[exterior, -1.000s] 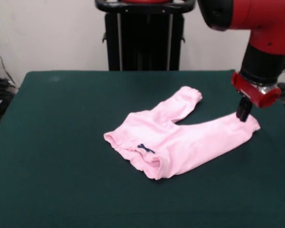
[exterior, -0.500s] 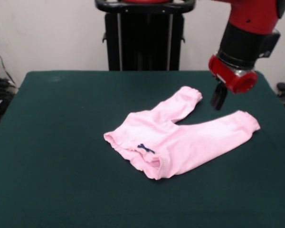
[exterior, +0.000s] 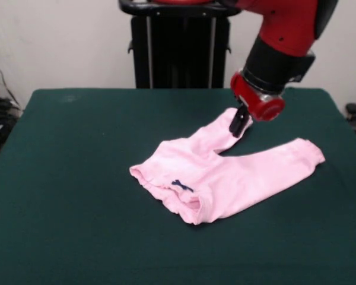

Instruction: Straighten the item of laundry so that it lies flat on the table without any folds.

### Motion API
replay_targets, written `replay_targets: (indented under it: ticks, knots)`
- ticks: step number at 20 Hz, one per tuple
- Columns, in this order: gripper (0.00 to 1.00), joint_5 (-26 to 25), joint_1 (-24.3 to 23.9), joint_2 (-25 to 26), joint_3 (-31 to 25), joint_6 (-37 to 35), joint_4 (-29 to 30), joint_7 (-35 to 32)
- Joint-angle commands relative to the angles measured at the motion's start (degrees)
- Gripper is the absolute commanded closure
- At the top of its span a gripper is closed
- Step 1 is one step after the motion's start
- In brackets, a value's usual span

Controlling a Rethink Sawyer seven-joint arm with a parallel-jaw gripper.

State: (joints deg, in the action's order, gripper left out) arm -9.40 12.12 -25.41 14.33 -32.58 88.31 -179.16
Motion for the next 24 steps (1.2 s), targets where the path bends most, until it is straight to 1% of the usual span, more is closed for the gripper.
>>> replay_targets:
  ticks: [1,5,8,10,11,13,19,22,24]
  knots:
    - [1.0,-2.84,1.05,8.72,-0.7,5.15,4.8,-2.69]
    - [1.0,-3.74,2.74,10.91,1.0,5.42,4.35,-4.06]
    - [1.0,-4.38,2.63,11.86,1.19,5.6,4.81,-3.17]
    - [1.0,-4.77,1.73,12.44,0.37,6.43,5.32,-1.86]
    - [1.0,-5.08,0.53,12.66,-0.79,7.01,5.75,-0.43]
    - [1.0,-5.49,-3.97,12.36,-5.03,8.24,7.45,4.16]
    - [1.0,-7.6,-12.33,11.44,-12.0,8.13,10.56,12.35]
    - [1.0,-8.03,-20.48,12.49,-19.91,8.4,13.04,18.15]
    - [1.0,-8.3,-24.45,12.88,-23.94,7.21,14.3,20.82]
